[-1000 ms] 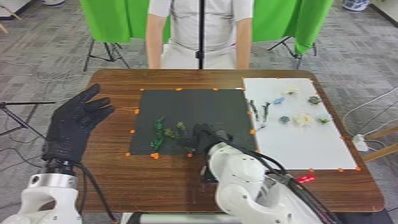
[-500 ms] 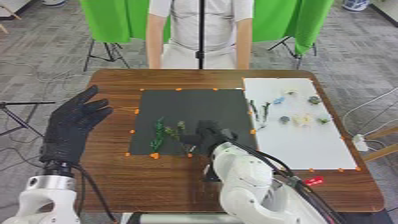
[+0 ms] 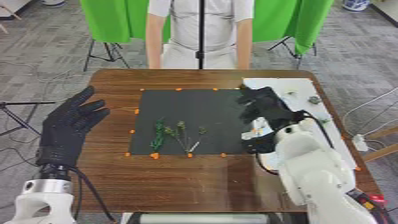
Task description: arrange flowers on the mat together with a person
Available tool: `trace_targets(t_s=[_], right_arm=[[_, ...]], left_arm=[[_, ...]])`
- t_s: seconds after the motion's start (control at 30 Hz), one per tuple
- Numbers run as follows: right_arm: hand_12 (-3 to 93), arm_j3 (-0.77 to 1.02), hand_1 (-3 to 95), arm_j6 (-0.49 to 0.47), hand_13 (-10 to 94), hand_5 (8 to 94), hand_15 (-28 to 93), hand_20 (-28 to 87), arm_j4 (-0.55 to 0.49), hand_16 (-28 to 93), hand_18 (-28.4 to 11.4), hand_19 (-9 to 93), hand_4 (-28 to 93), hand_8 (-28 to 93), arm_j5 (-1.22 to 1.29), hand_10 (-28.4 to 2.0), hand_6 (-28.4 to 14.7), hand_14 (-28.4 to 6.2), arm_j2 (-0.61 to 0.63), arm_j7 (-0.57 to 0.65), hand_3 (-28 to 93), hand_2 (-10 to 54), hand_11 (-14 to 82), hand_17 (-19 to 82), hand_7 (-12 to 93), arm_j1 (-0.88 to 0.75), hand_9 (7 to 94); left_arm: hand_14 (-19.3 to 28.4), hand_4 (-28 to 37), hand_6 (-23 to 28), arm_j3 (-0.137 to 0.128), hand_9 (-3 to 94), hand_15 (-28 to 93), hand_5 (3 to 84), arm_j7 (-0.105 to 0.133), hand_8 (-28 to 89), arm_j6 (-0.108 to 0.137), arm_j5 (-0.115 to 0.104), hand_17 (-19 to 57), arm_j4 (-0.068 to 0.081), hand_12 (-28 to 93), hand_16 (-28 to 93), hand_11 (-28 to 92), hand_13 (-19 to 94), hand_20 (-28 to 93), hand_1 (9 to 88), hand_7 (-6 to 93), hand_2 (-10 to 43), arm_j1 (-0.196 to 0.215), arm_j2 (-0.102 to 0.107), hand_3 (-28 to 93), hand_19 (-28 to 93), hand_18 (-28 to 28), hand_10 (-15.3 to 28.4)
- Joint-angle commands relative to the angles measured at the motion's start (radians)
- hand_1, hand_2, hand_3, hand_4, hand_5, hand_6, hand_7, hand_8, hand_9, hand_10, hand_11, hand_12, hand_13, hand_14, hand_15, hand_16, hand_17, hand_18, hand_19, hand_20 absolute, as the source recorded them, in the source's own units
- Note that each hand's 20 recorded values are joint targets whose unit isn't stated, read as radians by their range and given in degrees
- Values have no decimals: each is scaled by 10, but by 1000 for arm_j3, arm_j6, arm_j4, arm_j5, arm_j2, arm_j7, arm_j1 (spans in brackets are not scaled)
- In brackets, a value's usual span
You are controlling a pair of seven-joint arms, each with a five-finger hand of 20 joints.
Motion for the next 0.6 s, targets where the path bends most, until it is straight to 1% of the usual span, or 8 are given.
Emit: trace_targets(t_s=[0.03, 0.17, 0.23, 0.3, 0.37, 0.43, 0.5, 0.6], right_arm=[[144, 254, 123, -40, 456, 527, 459, 139, 50, 94, -244, 498, -255, -132, 867, -205, -38, -213, -46, -382, 669, 163, 195, 72, 146, -238, 564], [139, 277, 125, -42, 420, 483, 394, 154, 59, 108, -234, 458, -265, -129, 960, -187, -24, -210, -56, -446, 691, 152, 159, 64, 135, -288, 517], [138, 282, 124, -46, 413, 467, 376, 158, 62, 113, -231, 446, -265, -127, 944, -180, -18, -208, -61, -453, 703, 145, 150, 62, 130, -302, 506], [138, 292, 124, -50, 408, 458, 366, 162, 63, 119, -230, 441, -267, -125, 950, -177, -13, -205, -74, -448, 710, 141, 146, 61, 130, -316, 499], [138, 295, 125, -41, 405, 450, 362, 164, 66, 122, -229, 438, -268, -125, 949, -177, -11, -204, -77, -455, 711, 140, 142, 59, 128, -325, 493], [141, 306, 125, -49, 402, 445, 356, 171, 65, 132, -228, 434, -271, -123, 943, -177, -9, -204, -85, -452, 713, 139, 139, 59, 129, -335, 491], [141, 307, 125, -57, 401, 441, 353, 174, 69, 136, -228, 432, -272, -124, 934, -176, -9, -204, -83, -451, 713, 138, 139, 57, 128, -330, 489], [142, 310, 125, -60, 399, 438, 351, 177, 68, 140, -225, 428, -273, -124, 930, -176, -8, -203, -79, -449, 714, 137, 137, 56, 127, -322, 487]], left_arm=[[277, -243, 105, -30, 414, 541, 426, -3, -68, -63, 11, -40, 7, 110, -77, 238, 312, -13, 230, 64, 105, 32, -45, 721, 644, 273, 213], [279, -249, 86, -53, 411, 531, 411, 6, -65, -96, 15, -38, 7, 113, -69, 226, 311, -5, 222, 49, 95, 49, -60, 730, 646, 279, 210], [280, -256, 78, -67, 410, 526, 402, -9, -64, -119, 23, -31, 8, 117, -63, 219, 311, 6, 220, 47, 92, 53, -77, 732, 652, 282, 208], [281, -257, 75, -69, 409, 526, 396, -9, -64, -111, 31, -26, 10, 117, -61, 216, 314, 13, 219, 46, 91, 60, -76, 732, 661, 283, 208], [282, -256, 74, -64, 408, 526, 395, -12, -64, -87, 44, -22, 11, 119, -59, 215, 317, 18, 220, 46, 91, 70, -69, 731, 667, 283, 208], [283, -253, 74, -62, 407, 526, 395, -23, -63, -84, 66, -22, 10, 121, -58, 214, 318, 21, 219, 45, 90, 75, -82, 733, 665, 284, 208], [283, -252, 75, -60, 408, 526, 396, -21, -63, -87, 55, -25, 12, 122, -57, 213, 317, 21, 219, 46, 89, 77, -83, 734, 660, 284, 208], [283, -250, 77, -52, 408, 525, 398, -11, -63, -81, 55, -29, 15, 123, -58, 214, 316, 19, 222, 45, 89, 75, -72, 734, 653, 284, 207]])
